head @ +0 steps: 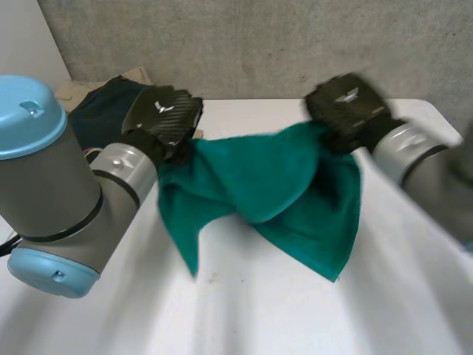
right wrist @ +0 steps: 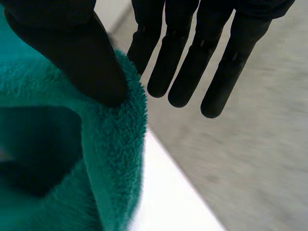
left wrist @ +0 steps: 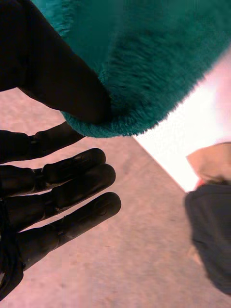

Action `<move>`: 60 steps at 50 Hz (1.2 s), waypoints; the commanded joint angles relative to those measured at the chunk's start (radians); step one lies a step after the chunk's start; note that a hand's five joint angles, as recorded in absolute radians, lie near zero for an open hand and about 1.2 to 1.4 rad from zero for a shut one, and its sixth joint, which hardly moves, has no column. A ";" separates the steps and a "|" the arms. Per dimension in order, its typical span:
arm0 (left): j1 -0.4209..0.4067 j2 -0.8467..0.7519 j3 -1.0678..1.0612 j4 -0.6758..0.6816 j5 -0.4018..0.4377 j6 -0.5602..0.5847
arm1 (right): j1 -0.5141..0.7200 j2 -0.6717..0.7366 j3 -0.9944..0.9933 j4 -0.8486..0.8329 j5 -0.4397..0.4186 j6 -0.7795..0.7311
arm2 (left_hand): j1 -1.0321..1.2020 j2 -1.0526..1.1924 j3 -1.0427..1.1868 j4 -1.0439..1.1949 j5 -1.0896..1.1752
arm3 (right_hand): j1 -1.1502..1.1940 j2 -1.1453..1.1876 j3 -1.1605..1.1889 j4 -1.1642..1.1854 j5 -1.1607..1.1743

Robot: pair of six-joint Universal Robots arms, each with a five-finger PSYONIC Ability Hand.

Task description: Fold the laundry.

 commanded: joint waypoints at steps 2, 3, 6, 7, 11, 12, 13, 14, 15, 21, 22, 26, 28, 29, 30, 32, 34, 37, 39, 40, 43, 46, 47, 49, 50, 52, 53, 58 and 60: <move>0.047 -0.007 -0.029 0.000 -0.002 -0.004 | 0.080 0.158 -0.030 -0.025 0.052 -0.015 | 0.247 0.204 0.209 0.199 0.241 | -0.940 -0.927 -0.934 -0.937 -0.936; 0.047 0.004 -0.031 0.000 0.000 -0.007 | 0.068 0.148 -0.024 -0.025 0.075 0.002 | 0.247 0.204 0.209 0.199 0.241 | -0.940 -0.927 -0.934 -0.937 -0.936; 0.046 0.019 -0.021 -0.001 -0.002 -0.008 | 0.005 0.086 -0.003 -0.008 0.150 0.086 | 0.247 0.204 0.209 0.199 0.241 | -0.940 -0.927 -0.934 -0.937 -0.936; 0.047 0.048 -0.017 -0.001 0.000 -0.008 | -0.016 0.070 0.008 0.005 0.167 0.108 | 0.247 0.204 0.209 0.199 0.241 | -0.940 -0.927 -0.934 -0.937 -0.936; 0.039 0.095 0.000 0.000 0.005 -0.017 | -0.119 0.039 0.046 0.142 0.195 0.217 | 0.247 0.204 0.209 0.199 0.241 | -0.940 -0.927 -0.934 -0.937 -0.936; 0.036 0.099 0.009 0.000 0.005 -0.022 | -0.137 0.039 0.053 0.171 0.193 0.235 | 0.247 0.204 0.209 0.199 0.241 | -0.940 -0.927 -0.934 -0.937 -0.936; 0.033 0.104 0.018 0.000 0.005 -0.028 | -0.165 0.042 0.065 0.223 0.180 0.270 | 0.247 0.204 0.209 0.199 0.241 | -0.940 -0.927 -0.934 -0.937 -0.936; 0.030 0.114 0.038 0.000 0.005 -0.043 | -0.171 0.049 0.073 0.242 0.167 0.284 | 0.247 0.204 0.209 0.199 0.241 | -0.940 -0.927 -0.934 -0.937 -0.936; 0.029 0.119 0.049 0.000 0.005 -0.051 | -0.177 0.061 0.080 0.257 0.152 0.292 | 0.247 0.204 0.209 0.199 0.241 | -0.940 -0.927 -0.934 -0.937 -0.936; 0.013 0.157 0.129 -0.001 0.008 -0.103 | -0.182 0.202 0.100 0.273 -0.030 0.312 | 0.247 0.204 0.209 0.199 0.241 | -0.936 -0.923 -0.930 -0.933 -0.931; 0.012 0.157 0.152 -0.004 0.008 -0.109 | -0.181 0.214 0.100 0.270 -0.044 0.315 | 0.247 0.204 0.209 0.199 0.241 | -0.921 -0.908 -0.915 -0.918 -0.917; 0.003 0.157 0.190 -0.008 0.006 -0.111 | -0.179 0.286 0.077 0.233 -0.046 0.333 | 0.247 0.204 0.209 0.199 0.241 | -0.851 -0.838 -0.845 -0.848 -0.846; -0.004 0.157 0.201 -0.006 0.006 -0.111 | -0.174 0.328 0.062 0.182 -0.040 0.367 | 0.247 0.204 0.209 0.199 0.241 | -0.743 -0.730 -0.737 -0.740 -0.738; -0.007 0.157 0.206 -0.008 0.006 -0.111 | -0.170 0.335 0.060 0.171 -0.038 0.378 | 0.247 0.204 0.209 0.199 0.241 | -0.704 -0.691 -0.698 -0.701 -0.700; -0.010 0.157 0.213 -0.008 0.005 -0.111 | -0.162 0.343 0.056 0.161 -0.035 0.387 | 0.247 0.204 0.209 0.199 0.241 | -0.654 -0.642 -0.649 -0.652 -0.650; -0.013 0.157 0.219 -0.008 0.003 -0.111 | -0.136 0.360 0.048 0.132 -0.021 0.402 | 0.247 0.204 0.209 0.199 0.241 | -0.293 -0.280 -0.287 -0.290 -0.288; -0.016 0.159 0.221 -0.006 0.002 -0.111 | -0.133 0.362 0.047 0.118 -0.005 0.407 | 0.247 0.204 0.209 0.199 0.241 | 0.241 0.254 0.247 0.244 0.246; -0.014 0.161 0.218 -0.008 -0.002 -0.111 | -0.133 0.340 0.056 0.081 0.070 0.407 | 0.247 0.204 0.209 0.199 0.241 | 0.282 0.294 0.287 0.284 0.286; -0.011 0.159 0.206 -0.011 -0.002 -0.111 | -0.135 0.302 0.074 0.059 0.106 0.389 | 0.247 0.204 0.209 0.199 0.241 | 0.282 0.294 0.287 0.284 0.286; -0.010 0.159 0.201 -0.012 -0.002 -0.111 | -0.139 0.235 0.085 0.049 0.124 0.379 | 0.247 0.204 0.209 0.199 0.241 | 0.282 0.294 0.287 0.284 0.286; 0.003 0.157 0.157 -0.035 0.000 -0.111 | -0.151 0.103 0.096 0.064 0.121 0.332 | 0.247 0.204 0.209 0.199 0.241 | 0.282 0.294 0.287 0.284 0.286; 0.035 0.159 0.106 -0.075 0.001 -0.111 | -0.211 -0.031 0.102 0.137 0.094 0.196 | 0.247 0.204 0.209 0.199 0.241 | 0.282 0.294 0.287 0.284 0.286; 0.047 0.161 0.094 -0.089 0.001 -0.111 | -0.237 -0.055 0.096 0.160 0.089 0.144 | 0.247 0.204 0.209 0.199 0.241 | 0.282 0.294 0.287 0.284 0.286; 0.084 0.159 0.048 -0.133 0.008 -0.112 | -0.291 -0.099 0.083 0.225 0.086 0.010 | 0.247 0.204 0.209 0.199 0.241 | 0.282 0.294 0.287 0.284 0.286; 0.096 0.157 0.029 -0.152 0.009 -0.112 | -0.302 -0.111 0.076 0.248 0.084 -0.036 | 0.247 0.204 0.209 0.199 0.241 | 0.282 0.294 0.287 0.284 0.286; 0.110 0.156 -0.003 -0.172 0.012 -0.116 | -0.326 -0.149 0.056 0.318 0.080 -0.146 | 0.247 0.204 0.209 0.199 0.241 | 0.282 0.294 0.287 0.284 0.286; 0.114 0.148 -0.035 -0.188 0.014 -0.119 | -0.329 -0.158 0.053 0.335 0.083 -0.176 | 0.247 0.204 0.209 0.199 0.241 | 0.282 0.294 0.287 0.284 0.286; 0.124 0.110 -0.118 -0.201 0.024 -0.126 | -0.329 -0.180 0.043 0.375 0.081 -0.256 | 0.247 0.204 0.209 0.199 0.241 | 0.282 0.294 0.287 0.284 0.286; 0.124 0.078 -0.132 -0.201 0.035 -0.129 | -0.326 -0.168 0.045 0.374 0.078 -0.260 | 0.247 0.204 0.209 0.199 0.241 | 0.282 0.294 0.287 0.284 0.286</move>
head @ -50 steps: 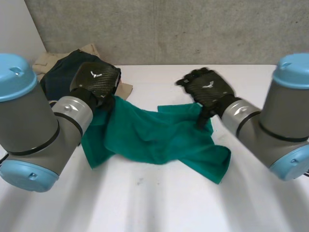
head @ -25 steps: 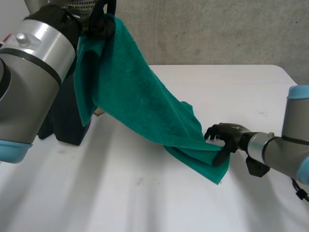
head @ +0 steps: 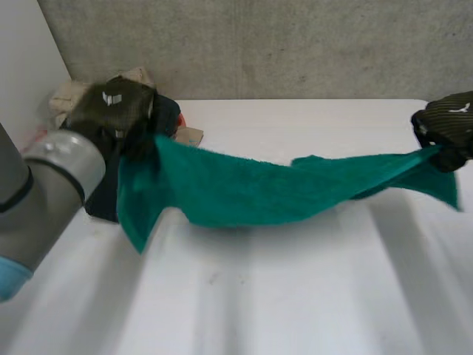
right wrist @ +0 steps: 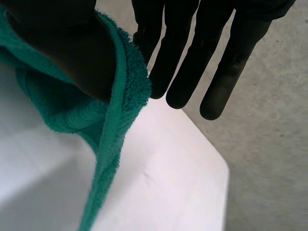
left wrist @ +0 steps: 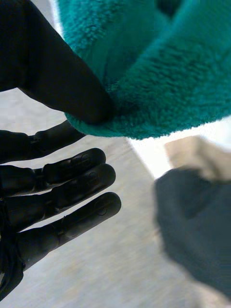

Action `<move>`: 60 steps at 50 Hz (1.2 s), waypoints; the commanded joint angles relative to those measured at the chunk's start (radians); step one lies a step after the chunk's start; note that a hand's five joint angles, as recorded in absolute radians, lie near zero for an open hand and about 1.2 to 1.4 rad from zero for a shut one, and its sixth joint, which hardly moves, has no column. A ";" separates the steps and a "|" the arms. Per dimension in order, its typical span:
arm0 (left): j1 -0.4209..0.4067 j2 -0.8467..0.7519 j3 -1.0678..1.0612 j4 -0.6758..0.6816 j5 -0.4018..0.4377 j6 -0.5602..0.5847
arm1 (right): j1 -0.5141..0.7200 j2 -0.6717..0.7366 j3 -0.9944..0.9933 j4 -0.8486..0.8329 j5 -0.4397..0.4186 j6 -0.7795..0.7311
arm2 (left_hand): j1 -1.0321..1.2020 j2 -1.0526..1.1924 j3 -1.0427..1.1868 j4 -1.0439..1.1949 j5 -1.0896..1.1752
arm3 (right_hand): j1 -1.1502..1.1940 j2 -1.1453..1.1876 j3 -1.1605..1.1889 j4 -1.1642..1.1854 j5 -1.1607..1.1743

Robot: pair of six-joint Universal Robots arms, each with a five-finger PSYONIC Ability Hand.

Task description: Fold the laundry.

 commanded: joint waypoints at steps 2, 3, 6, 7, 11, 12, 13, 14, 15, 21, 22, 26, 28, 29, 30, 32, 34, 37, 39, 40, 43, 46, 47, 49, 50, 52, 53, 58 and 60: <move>0.012 -0.124 -0.099 -0.019 0.042 -0.023 | 0.007 0.024 -0.010 0.030 -0.009 -0.089 | 0.247 0.202 0.207 0.197 0.241 | 0.258 0.219 0.214 0.202 0.234; 0.011 -0.164 -0.094 -0.014 0.052 -0.028 | 0.015 0.049 -0.012 0.019 -0.009 -0.089 | 0.247 0.202 0.207 0.197 0.241 | 0.258 0.219 0.214 0.202 0.234; 0.012 -0.233 -0.065 0.009 0.057 -0.031 | 0.062 0.168 -0.033 -0.043 0.010 -0.084 | 0.247 0.202 0.207 0.197 0.241 | 0.258 0.219 0.214 0.202 0.234; 0.011 -0.285 -0.017 0.032 0.054 -0.031 | 0.079 0.198 -0.044 -0.063 0.016 -0.078 | 0.247 0.202 0.207 0.197 0.241 | 0.258 0.219 0.214 0.202 0.234; 0.009 -0.418 0.123 0.075 0.049 -0.027 | 0.136 0.320 -0.104 -0.152 0.099 -0.009 | 0.247 0.202 0.207 0.197 0.241 | 0.258 0.219 0.214 0.202 0.234; 0.011 -0.444 0.157 0.081 0.045 -0.027 | 0.141 0.340 -0.118 -0.169 0.115 0.008 | 0.247 0.202 0.207 0.197 0.241 | 0.258 0.219 0.214 0.202 0.234; 0.009 -0.468 0.194 0.084 0.042 -0.027 | 0.150 0.380 -0.141 -0.200 0.160 0.032 | 0.247 0.202 0.207 0.197 0.241 | 0.258 0.219 0.214 0.202 0.234; 0.009 -0.491 0.233 0.087 0.040 -0.022 | 0.153 0.400 -0.151 -0.215 0.180 0.041 | 0.247 0.202 0.207 0.197 0.241 | 0.258 0.219 0.214 0.202 0.234; 0.009 -0.541 0.305 0.090 0.031 -0.019 | 0.156 0.417 -0.162 -0.229 0.197 0.048 | 0.247 0.202 0.207 0.197 0.241 | 0.258 0.219 0.214 0.202 0.234; 0.014 -0.684 0.470 0.118 0.005 -0.014 | 0.191 0.492 -0.190 -0.314 0.243 0.068 | 0.247 0.202 0.207 0.197 0.241 | 0.258 0.219 0.214 0.202 0.234; 0.012 -0.690 0.475 0.124 0.006 -0.016 | 0.197 0.497 -0.190 -0.318 0.245 0.068 | 0.247 0.202 0.207 0.197 0.241 | 0.258 0.219 0.214 0.202 0.234; -0.005 -0.692 0.447 0.127 0.007 -0.016 | 0.223 0.503 -0.178 -0.321 0.248 0.072 | -0.975 -1.020 -1.015 -1.024 -0.981 | 0.258 0.219 0.214 0.202 0.234; -0.017 -0.663 0.398 0.126 0.000 -0.014 | 0.225 0.502 -0.168 -0.321 0.248 0.078 | -0.956 -1.002 -0.996 -1.006 -0.963 | 0.258 0.219 0.214 0.202 0.234; -0.022 -0.640 0.377 0.124 -0.003 -0.016 | 0.225 0.500 -0.156 -0.321 0.248 0.081 | -0.947 -0.993 -0.988 -0.997 -0.954 | 0.258 0.219 0.214 0.202 0.234; -0.028 -0.605 0.352 0.122 -0.004 -0.016 | 0.224 0.499 -0.149 -0.321 0.246 0.083 | -0.939 -0.984 -0.979 -0.988 -0.945 | 0.258 0.219 0.214 0.202 0.234; -0.035 -0.503 0.266 0.122 -0.006 -0.016 | 0.224 0.496 -0.138 -0.321 0.248 0.083 | -0.871 -0.917 -0.911 -0.921 -0.878 | 0.258 0.219 0.214 0.202 0.234; -0.038 -0.415 0.164 0.127 0.002 -0.016 | 0.219 0.491 -0.124 -0.318 0.246 0.083 | -0.810 -0.855 -0.850 -0.860 -0.816 | 0.258 0.219 0.214 0.202 0.234; -0.051 -0.344 0.075 0.138 0.007 -0.022 | 0.216 0.485 -0.104 -0.317 0.245 0.083 | -0.692 -0.738 -0.732 -0.742 -0.698 | 0.258 0.219 0.214 0.202 0.234; -0.077 -0.295 0.009 0.139 0.010 -0.022 | 0.216 0.482 -0.096 -0.317 0.245 0.083 | -0.666 -0.711 -0.706 -0.715 -0.672 | 0.258 0.219 0.214 0.202 0.234; -0.087 -0.287 -0.008 0.141 0.010 -0.020 | 0.214 0.479 -0.093 -0.317 0.245 0.083 | -0.660 -0.705 -0.700 -0.709 -0.666 | 0.258 0.219 0.214 0.202 0.234; -0.126 -0.290 -0.045 0.150 0.008 -0.019 | 0.214 0.466 -0.083 -0.315 0.241 0.084 | -0.665 -0.711 -0.706 -0.715 -0.672 | 0.258 0.219 0.214 0.202 0.234; -0.138 -0.345 -0.045 0.178 0.007 -0.016 | 0.214 0.459 -0.073 -0.315 0.241 0.084 | -0.680 -0.726 -0.720 -0.730 -0.686 | 0.258 0.219 0.214 0.202 0.234; -0.138 -0.365 -0.042 0.182 0.007 -0.014 | 0.214 0.457 -0.070 -0.315 0.240 0.083 | -0.680 -0.726 -0.720 -0.730 -0.687 | 0.258 0.219 0.214 0.202 0.234; -0.137 -0.403 -0.030 0.193 0.008 -0.014 | 0.214 0.456 -0.064 -0.315 0.240 0.083 | -0.677 -0.723 -0.718 -0.727 -0.684 | 0.258 0.219 0.214 0.202 0.234; -0.137 -0.437 -0.006 0.201 0.008 -0.014 | 0.214 0.454 -0.063 -0.315 0.240 0.083 | -0.674 -0.720 -0.715 -0.724 -0.681 | 0.258 0.219 0.214 0.202 0.234; -0.137 -0.469 0.025 0.202 0.008 -0.014 | 0.214 0.454 -0.055 -0.315 0.240 0.083 | -0.671 -0.717 -0.712 -0.721 -0.678 | 0.258 0.219 0.214 0.202 0.234; -0.135 -0.489 0.042 0.201 0.008 -0.014 | 0.214 0.454 -0.053 -0.315 0.240 0.083 | -0.671 -0.717 -0.712 -0.721 -0.678 | 0.258 0.219 0.214 0.202 0.234; -0.123 -0.601 0.161 0.184 0.007 -0.013 | 0.214 0.454 -0.037 -0.315 0.235 0.083 | -0.654 -0.699 -0.694 -0.704 -0.660 | 0.258 0.219 0.214 0.202 0.234; -0.118 -0.620 0.191 0.173 0.007 -0.013 | 0.214 0.454 -0.029 -0.317 0.234 0.083 | -0.595 -0.641 -0.636 -0.645 -0.602 | 0.258 0.219 0.214 0.202 0.234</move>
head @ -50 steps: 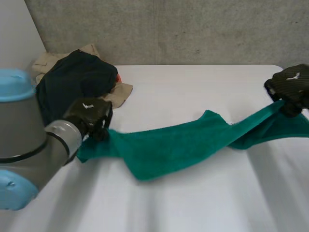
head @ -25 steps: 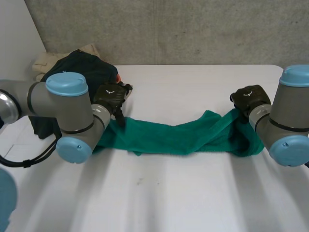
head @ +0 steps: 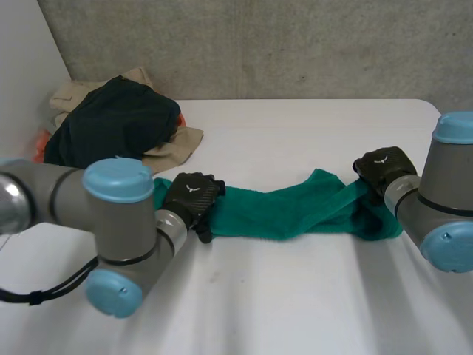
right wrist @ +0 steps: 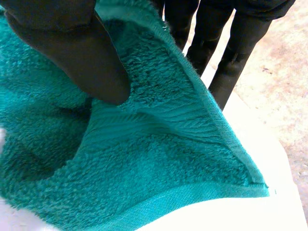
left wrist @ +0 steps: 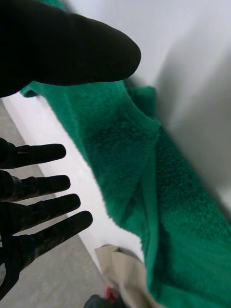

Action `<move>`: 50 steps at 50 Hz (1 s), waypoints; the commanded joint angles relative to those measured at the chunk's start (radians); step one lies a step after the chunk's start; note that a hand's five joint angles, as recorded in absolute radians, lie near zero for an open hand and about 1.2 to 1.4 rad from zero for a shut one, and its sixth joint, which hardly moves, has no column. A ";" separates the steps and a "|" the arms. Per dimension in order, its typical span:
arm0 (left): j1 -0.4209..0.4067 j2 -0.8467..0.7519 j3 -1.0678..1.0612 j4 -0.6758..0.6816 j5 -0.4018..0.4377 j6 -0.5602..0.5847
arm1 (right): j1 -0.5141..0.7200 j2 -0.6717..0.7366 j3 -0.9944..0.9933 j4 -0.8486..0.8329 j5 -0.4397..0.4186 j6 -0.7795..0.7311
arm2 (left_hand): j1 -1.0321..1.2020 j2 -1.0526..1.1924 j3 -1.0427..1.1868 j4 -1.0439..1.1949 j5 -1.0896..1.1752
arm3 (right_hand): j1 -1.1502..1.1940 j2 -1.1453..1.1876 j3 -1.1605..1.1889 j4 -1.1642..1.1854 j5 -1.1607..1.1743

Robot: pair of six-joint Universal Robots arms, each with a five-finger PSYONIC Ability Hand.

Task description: Fold the laundry.

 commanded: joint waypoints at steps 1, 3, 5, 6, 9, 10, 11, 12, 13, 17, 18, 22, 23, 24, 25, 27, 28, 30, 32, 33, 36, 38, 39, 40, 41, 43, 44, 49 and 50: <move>0.020 -0.118 0.142 -0.031 0.000 0.001 | 0.000 0.001 0.022 -0.002 -0.005 0.000 | 0.196 0.197 0.197 0.195 0.191 | 0.258 0.219 0.212 0.201 0.234; 0.032 -0.129 0.170 -0.057 0.000 0.000 | -0.001 0.001 0.027 -0.003 -0.003 0.000 | 0.559 0.560 0.559 0.558 0.554 | 0.258 0.219 0.212 0.201 0.234; 0.045 -0.124 0.175 -0.062 -0.003 -0.002 | -0.001 -0.004 0.033 -0.003 0.000 -0.002 | 0.949 0.950 0.950 0.948 0.944 | 0.258 0.219 0.212 0.201 0.234; 0.057 -0.113 0.172 -0.063 -0.006 -0.003 | -0.001 -0.008 0.034 -0.003 0.000 -0.002 | 0.985 0.987 0.986 0.985 0.980 | 0.258 0.219 0.212 0.201 0.234; 0.072 -0.045 0.167 -0.069 -0.006 -0.013 | -0.009 -0.054 0.036 0.001 0.000 -0.020 | 0.986 0.987 0.986 0.985 0.981 | 0.258 0.219 0.212 0.201 0.234; 0.080 0.033 0.161 -0.075 -0.003 -0.022 | -0.014 -0.073 0.034 0.005 0.000 -0.025 | 0.986 0.987 0.986 0.985 0.981 | 0.258 0.219 0.212 0.201 0.234; 0.080 0.067 0.156 -0.077 -0.003 -0.026 | -0.021 -0.091 0.033 0.009 -0.001 -0.032 | 0.986 0.987 0.986 0.985 0.981 | 0.258 0.219 0.212 0.201 0.234; 0.080 0.103 0.149 -0.078 -0.005 -0.031 | -0.040 -0.131 0.025 0.027 -0.005 -0.057 | 0.986 0.987 0.986 0.985 0.981 | 0.258 0.219 0.212 0.201 0.234; 0.080 0.171 0.130 -0.082 -0.003 -0.040 | -0.050 -0.151 0.022 0.044 -0.006 -0.072 | 0.986 0.987 0.986 0.985 0.981 | 0.258 0.219 0.212 0.201 0.234; 0.080 0.316 0.101 -0.106 -0.001 -0.052 | -0.109 -0.269 -0.010 0.138 -0.012 -0.175 | 0.986 0.987 0.986 0.985 0.981 | 0.258 0.219 0.212 0.201 0.234; 0.082 0.339 0.099 -0.118 -0.001 -0.049 | -0.115 -0.295 -0.019 0.158 -0.012 -0.195 | 0.986 0.987 0.986 0.985 0.981 | 0.258 0.219 0.212 0.201 0.234; 0.126 0.414 0.110 -0.255 0.002 -0.023 | -0.126 -0.398 -0.059 0.239 -0.031 -0.273 | 0.986 0.987 0.986 0.985 0.981 | 0.258 0.219 0.212 0.201 0.234; 0.137 0.416 0.115 -0.291 0.002 -0.011 | -0.126 -0.424 -0.071 0.273 -0.047 -0.288 | 0.986 0.987 0.986 0.985 0.981 | 0.258 0.219 0.212 0.201 0.234; 0.144 0.413 0.118 -0.325 0.002 0.004 | -0.126 -0.433 -0.076 0.290 -0.055 -0.293 | 0.986 0.987 0.986 0.985 0.981 | 0.258 0.219 0.212 0.201 0.234; 0.151 0.405 0.119 -0.385 0.003 0.041 | -0.127 -0.439 -0.081 0.307 -0.063 -0.296 | 0.986 0.987 0.986 0.985 0.981 | 0.258 0.219 0.212 0.201 0.234; 0.152 0.387 0.116 -0.428 0.003 0.081 | -0.127 -0.453 -0.084 0.365 -0.080 -0.298 | 0.986 0.987 0.986 0.985 0.981 | 0.258 0.219 0.212 0.201 0.234; 0.151 0.375 0.115 -0.436 0.003 0.102 | -0.127 -0.452 -0.084 0.382 -0.086 -0.299 | 0.986 0.987 0.986 0.985 0.981 | 0.258 0.219 0.212 0.201 0.234; 0.157 0.330 0.112 -0.442 0.003 0.158 | -0.129 -0.446 -0.078 0.411 -0.098 -0.299 | 0.986 0.987 0.986 0.985 0.981 | 0.258 0.219 0.212 0.201 0.234; 0.158 0.296 0.115 -0.437 0.003 0.179 | -0.129 -0.415 -0.064 0.431 -0.113 -0.295 | 0.986 0.987 0.986 0.985 0.981 | 0.258 0.219 0.212 0.201 0.234; 0.161 0.255 0.127 -0.428 0.002 0.196 | -0.129 -0.395 -0.062 0.431 -0.115 -0.292 | 0.986 0.987 0.986 0.985 0.981 | 0.258 0.219 0.212 0.201 0.234; 0.166 0.186 0.158 -0.405 0.003 0.201 | -0.118 -0.302 -0.071 0.426 -0.110 -0.281 | 0.986 0.987 0.986 0.985 0.981 | 0.258 0.219 0.212 0.201 0.234; 0.164 0.123 0.205 -0.376 0.005 0.207 | -0.116 -0.262 -0.082 0.416 -0.109 -0.272 | 0.986 0.987 0.986 0.985 0.981 | 0.258 0.219 0.212 0.201 0.234; 0.164 0.105 0.220 -0.364 0.005 0.213 | -0.116 -0.228 -0.094 0.390 -0.107 -0.250 | 0.986 0.987 0.986 0.985 0.981 | 0.258 0.219 0.212 0.201 0.234; 0.164 0.068 0.263 -0.339 0.005 0.214 | -0.115 -0.211 -0.105 0.371 -0.103 -0.238 | 0.986 0.987 0.986 0.985 0.981 | 0.258 0.219 0.212 0.201 0.234; 0.164 0.053 0.289 -0.323 0.006 0.214 | -0.115 -0.196 -0.123 0.348 -0.100 -0.224 | 0.986 0.987 0.986 0.985 0.981 | 0.258 0.219 0.212 0.201 0.234; 0.164 0.026 0.346 -0.281 0.006 0.214 | -0.115 -0.147 -0.186 0.269 -0.086 -0.169 | 0.986 0.987 0.986 0.985 0.981 | 0.258 0.219 0.212 0.201 0.234; 0.166 0.010 0.409 -0.222 0.006 0.216 | -0.115 -0.131 -0.214 0.238 -0.078 -0.148 | 0.986 0.987 0.986 0.985 0.981 | 0.258 0.219 0.212 0.201 0.234; 0.174 0.003 0.584 0.079 0.009 0.211 | -0.116 -0.090 -0.407 0.008 -0.003 -0.019 | 0.986 0.987 0.986 0.985 0.981 | 0.258 0.219 0.212 0.201 0.234; 0.174 0.006 0.604 0.140 0.011 0.211 | -0.115 -0.093 -0.448 -0.090 0.027 0.019 | 0.986 0.987 0.986 0.985 0.981 | 0.258 0.219 0.212 0.201 0.234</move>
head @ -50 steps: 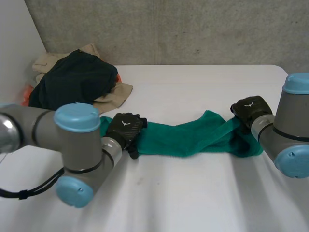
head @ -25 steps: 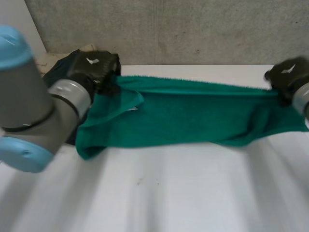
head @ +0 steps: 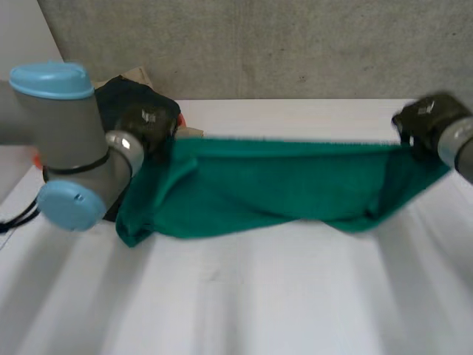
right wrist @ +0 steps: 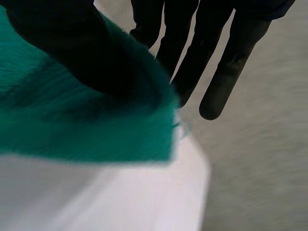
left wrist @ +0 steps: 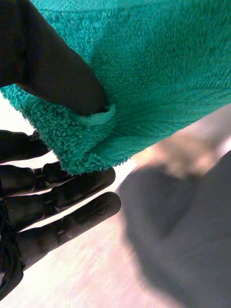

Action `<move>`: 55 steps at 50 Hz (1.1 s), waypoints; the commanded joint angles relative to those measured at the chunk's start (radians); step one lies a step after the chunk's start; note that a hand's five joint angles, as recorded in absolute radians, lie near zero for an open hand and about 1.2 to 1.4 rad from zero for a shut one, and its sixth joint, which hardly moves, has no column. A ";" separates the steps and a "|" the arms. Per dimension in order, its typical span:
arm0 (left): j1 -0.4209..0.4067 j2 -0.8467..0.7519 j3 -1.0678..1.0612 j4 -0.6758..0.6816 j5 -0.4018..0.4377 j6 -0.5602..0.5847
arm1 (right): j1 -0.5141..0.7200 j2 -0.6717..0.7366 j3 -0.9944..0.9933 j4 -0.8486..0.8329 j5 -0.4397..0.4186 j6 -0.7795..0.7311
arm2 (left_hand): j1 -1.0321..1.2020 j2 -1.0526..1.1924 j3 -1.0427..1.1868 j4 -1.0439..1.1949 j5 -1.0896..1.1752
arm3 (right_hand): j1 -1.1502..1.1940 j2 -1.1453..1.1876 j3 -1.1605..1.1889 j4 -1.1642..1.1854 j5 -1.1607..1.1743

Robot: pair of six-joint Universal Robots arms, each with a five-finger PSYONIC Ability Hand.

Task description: Fold the laundry.

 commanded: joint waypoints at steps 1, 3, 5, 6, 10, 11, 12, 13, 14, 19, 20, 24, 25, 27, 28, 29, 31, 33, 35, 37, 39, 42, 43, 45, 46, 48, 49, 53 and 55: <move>0.008 -0.008 0.236 0.427 0.003 -0.007 | 0.000 0.044 -0.243 -0.382 0.112 0.188 | 0.265 0.202 0.211 0.197 0.254 | 0.259 0.219 0.207 0.198 0.205; 0.007 0.021 0.256 0.582 0.006 -0.010 | 0.000 0.026 -0.248 -0.485 0.116 0.205 | 0.265 0.202 0.211 0.197 0.254 | 0.259 0.219 0.207 0.198 0.205; 0.004 0.041 0.254 0.638 0.020 -0.012 | -0.001 -0.013 -0.245 -0.605 0.119 0.210 | 0.265 0.202 0.211 0.197 0.254 | 0.259 0.219 0.207 0.198 0.205; 0.001 0.059 0.251 0.636 0.031 -0.013 | -0.001 -0.023 -0.238 -0.628 0.116 0.210 | 0.265 0.202 0.211 0.197 0.254 | 0.259 0.219 0.207 0.198 0.205; -0.007 0.087 0.208 0.531 0.042 -0.015 | -0.001 -0.060 -0.194 -0.636 0.083 0.208 | 0.265 0.202 0.211 0.197 0.254 | 0.259 0.219 0.207 0.198 0.205; -0.007 0.096 0.188 0.500 0.042 -0.016 | -0.001 -0.069 -0.164 -0.623 0.060 0.208 | 0.265 0.202 0.211 0.197 0.254 | 0.259 0.219 0.207 0.198 0.205; -0.007 0.107 0.167 0.473 0.042 -0.016 | -0.001 -0.074 -0.147 -0.614 0.047 0.208 | 0.265 0.202 0.211 0.197 0.254 | 0.259 0.219 0.207 0.198 0.205; -0.009 0.131 0.117 0.421 0.043 -0.018 | -0.004 -0.077 -0.125 -0.605 0.035 0.208 | 0.265 0.202 0.211 0.197 0.254 | 0.259 0.219 0.207 0.198 0.205; -0.010 0.144 0.087 0.397 0.043 -0.020 | -0.004 -0.079 -0.104 -0.593 0.024 0.210 | 0.265 0.202 0.211 0.197 0.254 | 0.259 0.219 0.207 0.198 0.205; -0.016 0.208 -0.130 0.322 0.046 -0.026 | -0.012 -0.082 0.063 -0.492 -0.049 0.211 | 0.265 0.202 0.211 0.197 0.254 | 0.259 0.219 0.207 0.198 0.205; -0.016 0.219 -0.167 0.314 0.046 -0.026 | -0.013 -0.082 0.088 -0.476 -0.057 0.210 | 0.265 0.202 0.211 0.197 0.254 | 0.259 0.219 0.207 0.198 0.205; -0.019 0.250 -0.350 0.297 0.046 -0.018 | -0.017 -0.082 0.209 -0.398 -0.083 0.208 | 0.265 0.202 0.211 0.197 0.254 | 0.259 0.219 0.207 0.198 0.205; -0.021 0.251 -0.420 0.297 0.046 -0.017 | -0.017 -0.080 0.234 -0.383 -0.086 0.208 | 0.265 0.202 0.211 0.197 0.254 | 0.259 0.219 0.207 0.198 0.205; -0.019 0.248 -0.479 0.297 0.049 -0.015 | -0.020 -0.077 0.307 -0.347 -0.092 0.203 | 0.265 0.202 0.211 0.197 0.254 | 0.259 0.219 0.207 0.198 0.205; -0.019 0.238 -0.526 0.302 0.051 -0.015 | -0.023 -0.077 0.334 -0.341 -0.094 0.202 | 0.265 0.202 0.211 0.197 0.254 | 0.259 0.219 0.207 0.198 0.205; -0.019 0.233 -0.545 0.304 0.051 -0.015 | -0.027 -0.077 0.357 -0.340 -0.095 0.200 | 0.265 0.202 0.211 0.197 0.254 | 0.259 0.219 0.207 0.198 0.205; -0.019 0.227 -0.574 0.305 0.051 -0.012 | -0.056 -0.074 0.422 -0.341 -0.112 0.179 | 0.265 0.202 0.211 0.197 0.254 | 0.259 0.219 0.207 0.198 0.205; -0.018 0.188 -0.591 0.308 0.051 0.003 | -0.070 -0.070 0.458 -0.341 -0.131 0.157 | 0.265 0.202 0.211 0.197 0.254 | 0.259 0.219 0.207 0.198 0.205; -0.013 0.164 -0.589 0.310 0.052 0.022 | -0.078 -0.059 0.492 -0.343 -0.157 0.134 | 0.265 0.202 0.211 0.197 0.254 | 0.259 0.219 0.207 0.198 0.205; -0.007 0.145 -0.588 0.311 0.054 0.048 | -0.078 -0.045 0.504 -0.343 -0.166 0.131 | -0.074 -0.137 -0.127 -0.141 -0.084 | 0.259 0.219 0.207 0.198 0.205; -0.006 0.141 -0.591 0.311 0.054 0.065 | -0.078 -0.031 0.510 -0.343 -0.164 0.130 | -0.324 -0.387 -0.377 -0.391 -0.334 | 0.259 0.219 0.207 0.198 0.205; -0.010 0.144 -0.600 0.311 0.052 0.083 | -0.079 -0.031 0.510 -0.343 -0.161 0.130 | -0.384 -0.446 -0.437 -0.451 -0.394 | 0.259 0.219 0.207 0.198 0.205; -0.012 0.144 -0.603 0.311 0.052 0.085 | -0.081 -0.031 0.510 -0.343 -0.161 0.130 | -0.416 -0.478 -0.469 -0.483 -0.426 | 0.259 0.219 0.207 0.198 0.205; -0.018 0.148 -0.609 0.313 0.049 0.073 | -0.086 -0.030 0.507 -0.343 -0.161 0.136 | -0.536 -0.599 -0.589 -0.604 -0.547 | 0.259 0.219 0.207 0.198 0.205; -0.021 0.150 -0.612 0.313 0.048 0.069 | -0.087 -0.030 0.503 -0.344 -0.161 0.139 | -0.545 -0.608 -0.598 -0.612 -0.555 | 0.259 0.219 0.207 0.198 0.205; -0.025 0.170 -0.632 0.313 0.045 0.051 | -0.089 -0.030 0.501 -0.349 -0.161 0.142 | -0.557 -0.620 -0.610 -0.624 -0.567 | 0.259 0.219 0.207 0.198 0.205; -0.028 0.182 -0.642 0.313 0.043 0.037 | -0.092 -0.030 0.499 -0.350 -0.160 0.142 | -0.563 -0.625 -0.616 -0.630 -0.573 | 0.259 0.219 0.207 0.198 0.205; -0.062 0.242 -0.685 0.322 0.045 -0.064 | -0.121 -0.031 0.501 -0.355 -0.158 0.142 | -0.572 -0.634 -0.625 -0.639 -0.582 | 0.259 0.219 0.207 0.198 0.205; -0.081 0.259 -0.707 0.330 0.049 -0.116 | -0.127 -0.031 0.499 -0.355 -0.157 0.142 | -0.592 -0.655 -0.645 -0.659 -0.602 | 0.259 0.219 0.207 0.198 0.205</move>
